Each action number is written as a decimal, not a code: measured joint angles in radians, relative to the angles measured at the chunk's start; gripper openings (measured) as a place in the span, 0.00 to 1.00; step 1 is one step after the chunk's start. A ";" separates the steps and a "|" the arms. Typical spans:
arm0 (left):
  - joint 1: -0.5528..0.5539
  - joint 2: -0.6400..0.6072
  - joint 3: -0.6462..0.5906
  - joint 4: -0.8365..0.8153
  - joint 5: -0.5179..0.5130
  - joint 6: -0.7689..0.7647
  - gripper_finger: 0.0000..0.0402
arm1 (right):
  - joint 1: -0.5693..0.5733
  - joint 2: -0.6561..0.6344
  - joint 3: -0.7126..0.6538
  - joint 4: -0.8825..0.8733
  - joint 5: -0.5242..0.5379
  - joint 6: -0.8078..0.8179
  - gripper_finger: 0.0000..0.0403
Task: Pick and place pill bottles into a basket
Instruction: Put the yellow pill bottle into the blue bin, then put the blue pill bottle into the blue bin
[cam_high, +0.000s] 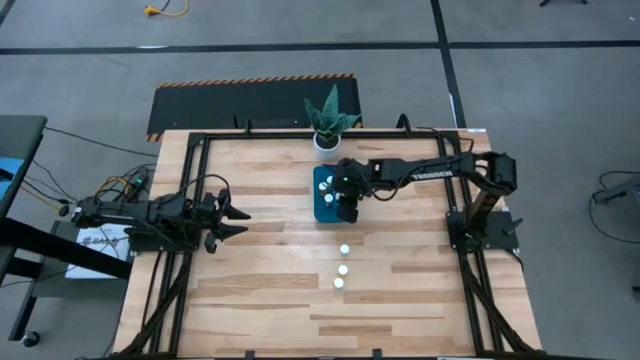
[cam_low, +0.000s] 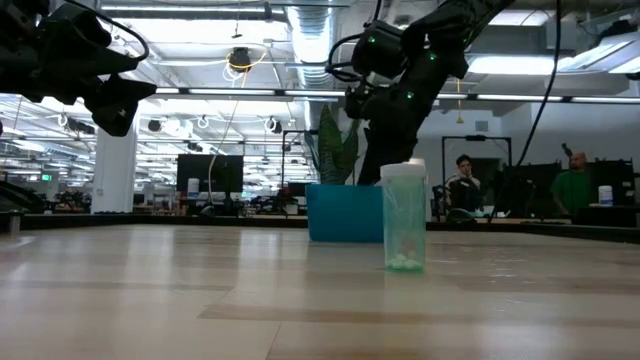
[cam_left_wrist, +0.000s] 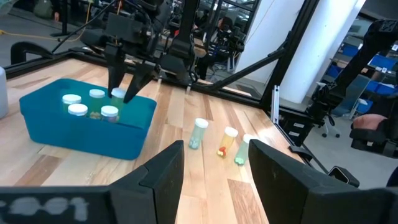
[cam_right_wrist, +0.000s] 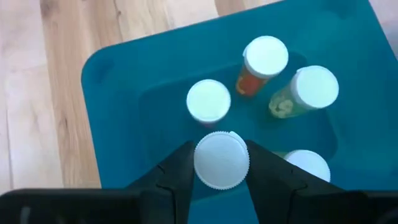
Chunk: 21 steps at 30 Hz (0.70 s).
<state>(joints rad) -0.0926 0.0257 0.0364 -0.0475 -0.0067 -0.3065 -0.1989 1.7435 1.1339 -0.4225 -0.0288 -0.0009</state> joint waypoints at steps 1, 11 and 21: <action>0.000 0.000 0.000 0.000 0.000 0.000 0.42 | 0.000 0.000 0.000 0.000 0.000 0.000 0.31; 0.000 0.000 0.000 0.000 0.000 0.000 0.42 | 0.002 0.000 0.000 -0.001 -0.018 0.008 0.37; 0.000 0.000 0.000 0.000 0.000 0.000 0.42 | 0.002 0.000 0.000 -0.001 -0.025 0.004 0.46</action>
<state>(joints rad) -0.0925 0.0257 0.0364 -0.0475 -0.0067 -0.3069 -0.1967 1.7432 1.1343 -0.4236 -0.0540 0.0029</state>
